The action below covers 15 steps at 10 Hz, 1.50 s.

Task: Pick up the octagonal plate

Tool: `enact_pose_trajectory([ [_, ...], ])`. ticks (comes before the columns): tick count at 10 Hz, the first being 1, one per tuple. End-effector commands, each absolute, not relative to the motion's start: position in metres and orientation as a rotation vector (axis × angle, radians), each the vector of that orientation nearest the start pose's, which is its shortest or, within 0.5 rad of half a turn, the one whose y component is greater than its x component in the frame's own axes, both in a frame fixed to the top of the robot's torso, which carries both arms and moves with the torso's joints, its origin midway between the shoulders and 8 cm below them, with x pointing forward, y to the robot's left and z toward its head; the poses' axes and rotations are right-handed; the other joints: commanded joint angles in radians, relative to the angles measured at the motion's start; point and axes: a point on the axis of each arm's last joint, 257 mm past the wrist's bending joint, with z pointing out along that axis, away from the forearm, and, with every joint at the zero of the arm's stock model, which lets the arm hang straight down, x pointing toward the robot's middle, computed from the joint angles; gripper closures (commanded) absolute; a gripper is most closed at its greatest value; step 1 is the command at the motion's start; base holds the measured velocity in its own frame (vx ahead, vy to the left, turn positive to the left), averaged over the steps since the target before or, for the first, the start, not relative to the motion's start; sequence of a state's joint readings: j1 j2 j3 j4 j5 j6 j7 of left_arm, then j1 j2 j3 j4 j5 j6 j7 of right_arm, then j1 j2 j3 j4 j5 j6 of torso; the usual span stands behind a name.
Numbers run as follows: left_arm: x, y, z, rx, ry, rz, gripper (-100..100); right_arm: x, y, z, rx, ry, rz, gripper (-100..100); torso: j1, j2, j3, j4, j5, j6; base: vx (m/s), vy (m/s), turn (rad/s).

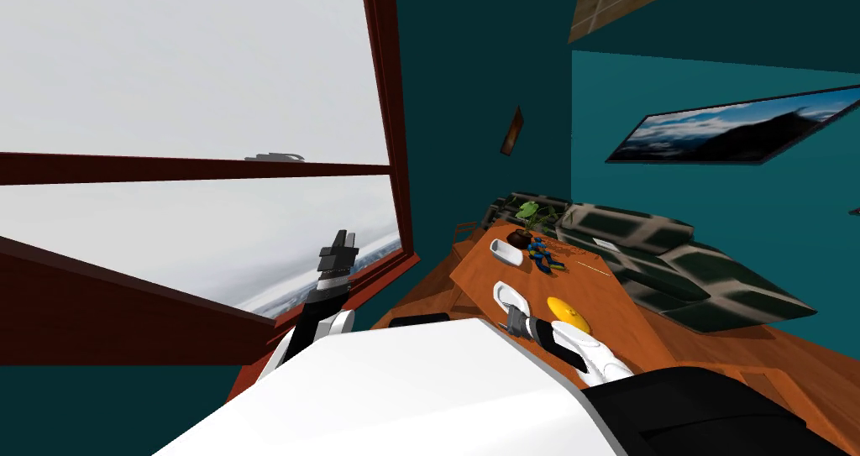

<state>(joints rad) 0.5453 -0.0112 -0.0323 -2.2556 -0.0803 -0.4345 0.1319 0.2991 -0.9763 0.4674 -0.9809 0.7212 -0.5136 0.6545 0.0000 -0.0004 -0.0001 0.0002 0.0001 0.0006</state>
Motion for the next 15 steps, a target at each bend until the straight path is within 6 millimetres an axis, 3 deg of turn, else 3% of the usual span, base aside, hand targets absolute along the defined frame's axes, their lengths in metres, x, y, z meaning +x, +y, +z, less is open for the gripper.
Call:
enact_pose_trajectory([
  [1, 0.357, 0.269, -0.015, -0.784, 0.702, -1.355, 0, 0.174, -0.530, -0.511, -1.090, 2.432, -0.087, -100, 0.000, 0.000, 0.000, 0.000, 0.000, 0.000, 0.001, 0.006, 0.105],
  [2, 0.357, 0.269, -0.015, -0.784, 0.702, -1.355, 0, 0.174, -0.530, -0.511, -1.090, 2.432, -0.087, -100, 0.000, 0.000, 0.000, 0.000, 0.000, 0.000, 0.001, 0.001, 0.036],
  [4, 0.357, 0.269, -0.015, -0.784, 0.702, -1.355, 0, 0.158, -0.561, -0.507, -1.169, 2.469, -0.148, -100, 0.000, 0.000, 0.000, 0.000, 0.000, 0.000, 0.000, 0.005, 0.080],
  [7, 0.357, 0.269, -0.015, -0.784, 0.702, -1.355, 0, 0.143, -0.592, -0.501, -1.246, 2.502, -0.208, -100, 0.000, 0.000, 0.000, 0.000, 0.000, 0.000, 0.000, 0.002, 0.053],
  [8, 0.357, 0.269, -0.015, -0.784, 0.702, -1.355, 0, 0.144, -0.585, -0.505, -1.232, 2.495, -0.193, -100, 0.000, 0.000, 0.000, 0.000, 0.000, 0.001, 0.000, 0.000, 0.000],
  [9, 0.357, 0.269, -0.015, -0.784, 0.702, -1.355, 0, 0.143, -0.586, -0.504, -1.234, 2.496, -0.197, 0, 0.000, 0.000, 0.000, 0.000, 0.000, 0.001, 0.000, 0.000, 0.000],
  [10, 0.357, 0.269, -0.015, -0.784, 0.702, -1.355, 0, 0.141, -0.577, -0.516, -1.221, 2.503, -0.200, -100, 0.000, 0.000, 0.000, 0.000, 0.000, 0.001, 0.008, -0.032, 0.079],
  [12, 0.357, 0.269, -0.015, -0.784, 0.702, -1.355, 0, 0.138, -0.569, -0.527, -1.208, 2.510, -0.202, -100, -0.003, 0.000, 0.000, 0.000, -0.001, 0.000, 0.006, -0.059, 0.070],
  [13, 0.357, 0.269, -0.015, -0.784, 0.702, -1.355, 0, 0.139, -0.572, -0.523, -1.211, 2.508, -0.199, -100, -0.004, 0.000, 0.000, 0.000, -0.001, 0.000, -0.001, -0.027, 0.014],
  [14, 0.357, 0.269, -0.015, -0.784, 0.702, -1.355, 0, 0.139, -0.572, -0.524, -1.212, 2.508, -0.201, 100, -0.002, 0.000, 0.000, 0.000, -0.001, 0.001, 0.000, -0.005, -0.001],
  [15, 0.357, 0.269, -0.015, -0.784, 0.702, -1.355, 0, 0.139, -0.572, -0.524, -1.212, 2.508, -0.201, 100, -0.001, 0.000, 0.000, 0.000, 0.000, 0.001, -0.003, 0.002, -0.011],
])
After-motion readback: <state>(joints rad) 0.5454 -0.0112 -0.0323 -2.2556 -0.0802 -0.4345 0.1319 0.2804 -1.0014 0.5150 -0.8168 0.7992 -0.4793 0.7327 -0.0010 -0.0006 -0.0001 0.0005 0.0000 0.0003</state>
